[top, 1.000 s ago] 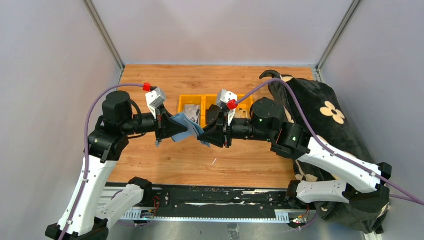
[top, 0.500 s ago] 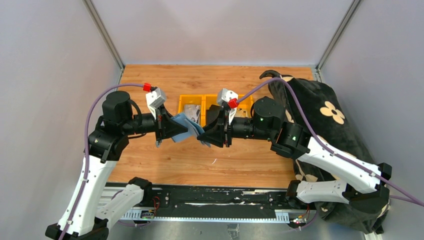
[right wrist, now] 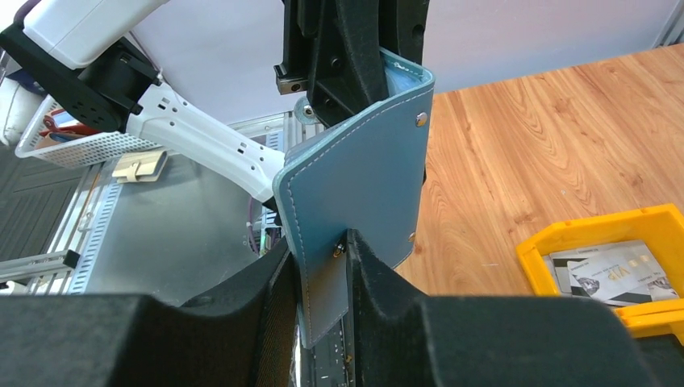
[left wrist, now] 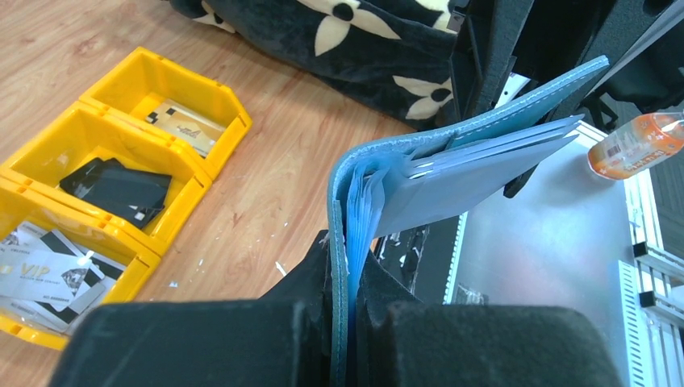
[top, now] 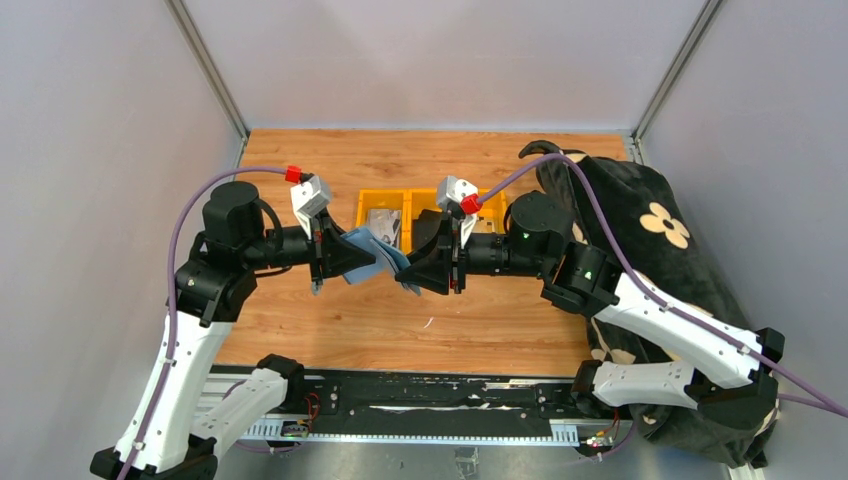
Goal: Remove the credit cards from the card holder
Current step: Remove the credit card from the card holder.
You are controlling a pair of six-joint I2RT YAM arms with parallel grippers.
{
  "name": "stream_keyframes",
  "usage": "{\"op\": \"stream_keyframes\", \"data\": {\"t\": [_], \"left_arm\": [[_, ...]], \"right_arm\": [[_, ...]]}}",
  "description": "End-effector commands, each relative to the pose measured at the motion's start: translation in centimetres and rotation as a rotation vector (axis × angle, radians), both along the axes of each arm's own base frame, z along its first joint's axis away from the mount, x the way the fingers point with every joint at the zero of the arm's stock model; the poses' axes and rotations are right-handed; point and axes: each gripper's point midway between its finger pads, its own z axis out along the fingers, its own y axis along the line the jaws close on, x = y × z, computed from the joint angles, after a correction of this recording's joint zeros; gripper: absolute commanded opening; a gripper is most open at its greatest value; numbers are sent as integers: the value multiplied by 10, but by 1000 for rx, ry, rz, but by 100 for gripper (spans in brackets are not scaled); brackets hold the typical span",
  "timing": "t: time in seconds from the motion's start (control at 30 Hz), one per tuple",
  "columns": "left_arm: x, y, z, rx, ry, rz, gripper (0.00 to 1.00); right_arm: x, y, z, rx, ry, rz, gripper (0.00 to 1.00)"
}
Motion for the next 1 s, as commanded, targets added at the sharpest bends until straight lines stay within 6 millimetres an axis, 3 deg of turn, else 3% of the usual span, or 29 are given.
{"op": "stream_keyframes", "data": {"t": [0.0, 0.43, 0.53, 0.63, 0.87, 0.97], "left_arm": [[-6, -1, 13, -17, -36, -29, 0], [-5, -2, 16, -23, -34, -30, 0], [-5, -2, 19, -30, -36, -29, 0], [-7, -2, 21, -35, -32, -30, 0], [-8, -1, 20, -31, -24, -27, 0], [-8, -1, 20, -31, -26, -30, 0]], "right_arm": [[-5, -5, 10, 43, -3, 35, 29], [-10, -3, 6, 35, -2, 80, 30], [0, -3, 4, 22, 4, 25, 29], [23, -4, -3, -9, 12, -106, 28], [67, -24, -10, -23, 2, -390, 34], [65, -27, -4, 11, -18, -381, 34]]}}
